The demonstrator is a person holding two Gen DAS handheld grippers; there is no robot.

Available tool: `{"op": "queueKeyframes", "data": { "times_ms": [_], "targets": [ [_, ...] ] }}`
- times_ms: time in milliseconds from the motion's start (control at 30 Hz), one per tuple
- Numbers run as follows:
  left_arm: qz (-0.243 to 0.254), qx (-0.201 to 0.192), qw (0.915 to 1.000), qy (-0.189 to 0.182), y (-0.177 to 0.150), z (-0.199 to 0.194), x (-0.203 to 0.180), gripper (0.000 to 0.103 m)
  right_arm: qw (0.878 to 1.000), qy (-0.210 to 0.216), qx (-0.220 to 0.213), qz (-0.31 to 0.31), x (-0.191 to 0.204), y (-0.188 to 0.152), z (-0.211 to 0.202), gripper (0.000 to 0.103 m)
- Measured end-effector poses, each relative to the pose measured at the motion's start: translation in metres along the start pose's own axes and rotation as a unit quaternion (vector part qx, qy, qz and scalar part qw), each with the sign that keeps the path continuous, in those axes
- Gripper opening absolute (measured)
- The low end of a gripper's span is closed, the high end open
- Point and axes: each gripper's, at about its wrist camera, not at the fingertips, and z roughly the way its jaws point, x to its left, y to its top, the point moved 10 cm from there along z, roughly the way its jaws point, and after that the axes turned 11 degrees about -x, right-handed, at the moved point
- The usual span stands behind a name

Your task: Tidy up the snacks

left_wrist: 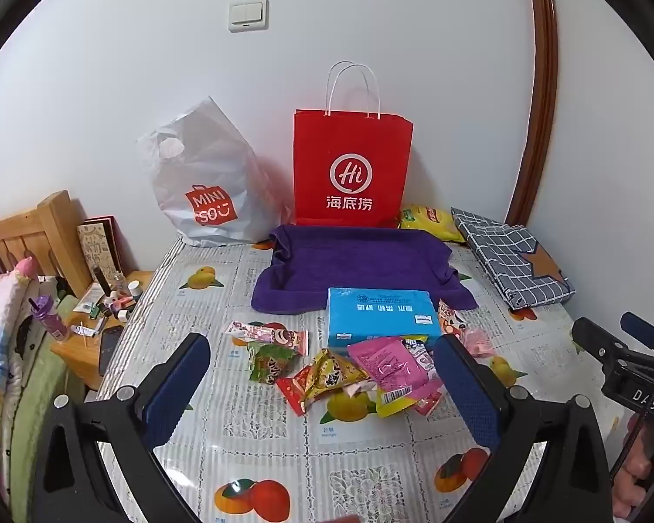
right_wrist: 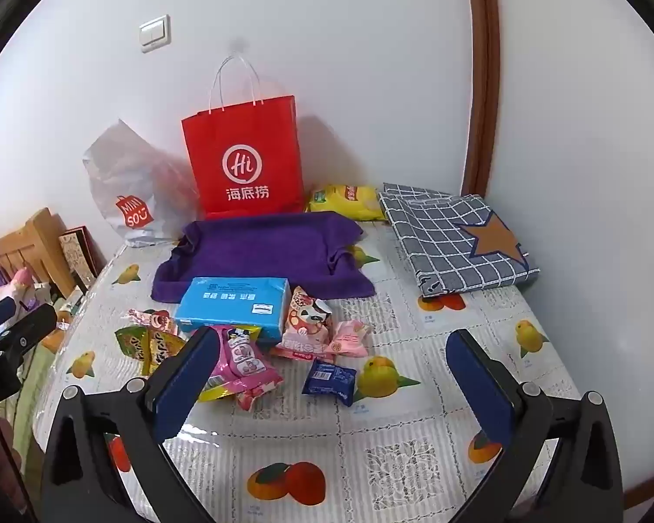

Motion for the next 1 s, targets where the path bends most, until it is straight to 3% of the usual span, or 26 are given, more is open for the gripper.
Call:
{"op": "queueKeyframes", "data": {
  "times_ms": [1000],
  "targets": [
    [0.009,0.003,0.9999,-0.004,0.003,-0.004,-0.002,0.103,1.0,0.007,-0.011,0.005,0.006,0.003,-0.014,0.103]
  ]
}}
